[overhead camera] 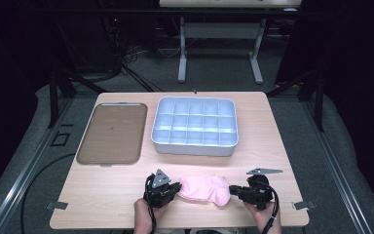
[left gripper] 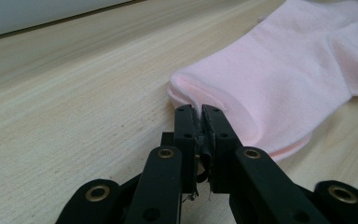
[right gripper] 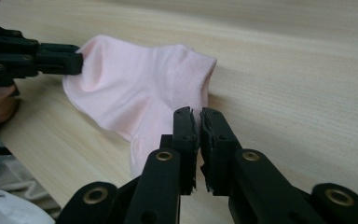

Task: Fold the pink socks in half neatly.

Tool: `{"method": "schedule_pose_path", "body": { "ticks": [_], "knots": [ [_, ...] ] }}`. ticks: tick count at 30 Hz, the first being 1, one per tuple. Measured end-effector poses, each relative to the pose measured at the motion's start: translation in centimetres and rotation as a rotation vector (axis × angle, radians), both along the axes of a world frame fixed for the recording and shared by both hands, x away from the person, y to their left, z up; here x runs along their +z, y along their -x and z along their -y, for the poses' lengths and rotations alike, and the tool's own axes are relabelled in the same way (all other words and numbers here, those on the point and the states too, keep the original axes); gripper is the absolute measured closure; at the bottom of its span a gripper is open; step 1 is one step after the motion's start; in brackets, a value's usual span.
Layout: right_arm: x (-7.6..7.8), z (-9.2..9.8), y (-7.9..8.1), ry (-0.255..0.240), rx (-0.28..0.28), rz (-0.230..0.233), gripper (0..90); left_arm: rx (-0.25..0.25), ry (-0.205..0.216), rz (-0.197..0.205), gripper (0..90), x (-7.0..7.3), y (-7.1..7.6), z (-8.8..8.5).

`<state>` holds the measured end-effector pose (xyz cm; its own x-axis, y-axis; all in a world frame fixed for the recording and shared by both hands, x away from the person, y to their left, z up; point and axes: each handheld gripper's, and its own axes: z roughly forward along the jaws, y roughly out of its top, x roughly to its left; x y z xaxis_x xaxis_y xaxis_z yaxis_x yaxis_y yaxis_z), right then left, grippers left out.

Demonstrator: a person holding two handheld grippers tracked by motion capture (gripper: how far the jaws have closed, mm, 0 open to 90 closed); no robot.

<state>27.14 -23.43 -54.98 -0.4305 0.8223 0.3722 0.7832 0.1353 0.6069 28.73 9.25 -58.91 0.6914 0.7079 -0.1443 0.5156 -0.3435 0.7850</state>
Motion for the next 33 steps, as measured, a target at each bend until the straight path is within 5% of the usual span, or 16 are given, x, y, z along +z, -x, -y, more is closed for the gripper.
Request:
{"method": "schedule_pose_path", "body": {
  "ticks": [8,16,23,33],
  "knots": [
    [2.8,-0.9,0.4,-0.011,0.054,0.054,85.0,-0.002,-0.003,0.0,84.5,0.0,0.0,0.0],
    [4.4,-5.8,-0.5,0.025,0.175,0.101,85.9,-0.003,-0.006,-0.004,84.5,0.0,0.0,0.0],
    [3.8,-10.1,-2.2,0.045,0.262,0.102,86.0,-0.007,-0.008,-0.005,84.5,0.0,-0.1,0.0],
    [1.9,-11.8,-3.4,0.025,0.316,0.086,85.7,-0.005,-0.008,-0.008,84.5,0.0,-0.1,0.0]
  ]
}}
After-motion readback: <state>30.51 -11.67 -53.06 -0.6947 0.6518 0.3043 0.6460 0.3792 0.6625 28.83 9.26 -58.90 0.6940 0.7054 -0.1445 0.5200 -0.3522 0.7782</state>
